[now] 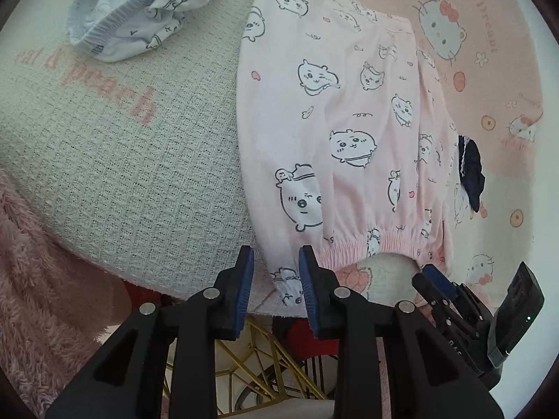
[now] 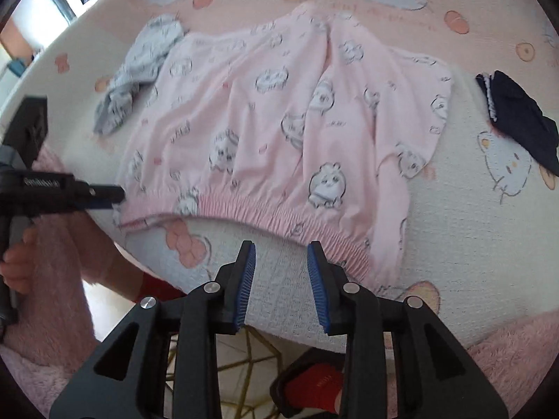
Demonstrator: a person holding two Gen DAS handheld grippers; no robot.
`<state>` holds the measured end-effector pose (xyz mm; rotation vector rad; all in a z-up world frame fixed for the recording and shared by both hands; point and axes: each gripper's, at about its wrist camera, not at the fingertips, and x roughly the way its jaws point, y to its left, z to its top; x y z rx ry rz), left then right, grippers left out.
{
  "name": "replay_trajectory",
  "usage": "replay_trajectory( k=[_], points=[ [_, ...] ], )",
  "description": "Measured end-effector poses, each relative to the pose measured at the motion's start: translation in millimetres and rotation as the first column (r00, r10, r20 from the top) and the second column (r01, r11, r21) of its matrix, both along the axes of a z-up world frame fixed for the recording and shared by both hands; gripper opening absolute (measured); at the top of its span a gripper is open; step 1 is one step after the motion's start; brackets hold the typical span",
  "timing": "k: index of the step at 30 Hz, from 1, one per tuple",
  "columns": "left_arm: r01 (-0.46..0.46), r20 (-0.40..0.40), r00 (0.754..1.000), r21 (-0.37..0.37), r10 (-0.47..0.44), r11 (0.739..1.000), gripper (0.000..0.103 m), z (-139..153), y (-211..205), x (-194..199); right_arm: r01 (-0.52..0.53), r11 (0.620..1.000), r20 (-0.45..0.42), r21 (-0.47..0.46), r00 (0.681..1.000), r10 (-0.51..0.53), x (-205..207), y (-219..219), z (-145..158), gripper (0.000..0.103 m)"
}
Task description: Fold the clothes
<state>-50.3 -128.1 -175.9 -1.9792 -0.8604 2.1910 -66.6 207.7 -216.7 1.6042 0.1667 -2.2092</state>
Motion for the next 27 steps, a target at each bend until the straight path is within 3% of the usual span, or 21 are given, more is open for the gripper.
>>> replay_trajectory(
  k=[2, 5, 11, 13, 16, 19, 21, 27],
  points=[
    [0.006, 0.005, 1.000, -0.005, -0.006, 1.000, 0.028, -0.7, -0.6, 0.6, 0.000, 0.999, 0.028, 0.044, 1.000, -0.001, -7.0, -4.2, -13.6, 0.032],
    [0.011, -0.001, 1.000, -0.009, -0.011, 1.000, 0.029, 0.0, 0.8, -0.4, 0.039, 0.998, 0.011, 0.039, 0.999, -0.039, -15.5, 1.2, -14.1, 0.028],
    [-0.004, -0.006, 1.000, 0.051, 0.004, 0.999, 0.029, 2.0, -3.9, 0.3, 0.098, 0.992, -0.068, 0.074, 0.993, -0.093, -26.9, 11.8, -8.5, 0.029],
    [-0.005, -0.011, 1.000, 0.050, 0.005, 0.999, 0.029, 4.1, -3.8, 1.3, 0.094, 0.992, -0.050, 0.079, 0.995, -0.090, -28.0, 15.8, -9.6, 0.029],
    [-0.019, 0.001, 1.000, 0.037, 0.019, 0.999, 0.029, 2.4, -3.0, 0.7, 0.021, 0.999, -0.021, -0.038, 1.000, -0.022, -13.3, 15.3, 4.1, 0.029],
    [-0.021, 0.012, 1.000, 0.037, 0.020, 0.999, 0.029, -0.8, -1.8, -0.9, -0.048, 0.999, 0.022, -0.015, 0.999, 0.048, -4.9, 3.3, -5.6, 0.029],
    [-0.010, 0.012, 1.000, 0.026, 0.010, 1.000, 0.029, -0.8, 0.9, -1.9, -0.036, 0.998, 0.047, 0.049, 0.998, 0.034, -10.8, -1.4, -21.5, 0.027],
    [0.027, -0.019, 0.999, -0.007, -0.027, 1.000, 0.029, 4.6, 8.3, -4.3, 0.005, 0.998, -0.026, 0.062, 1.000, -0.004, -21.1, 3.3, -16.8, 0.024]
  ],
)
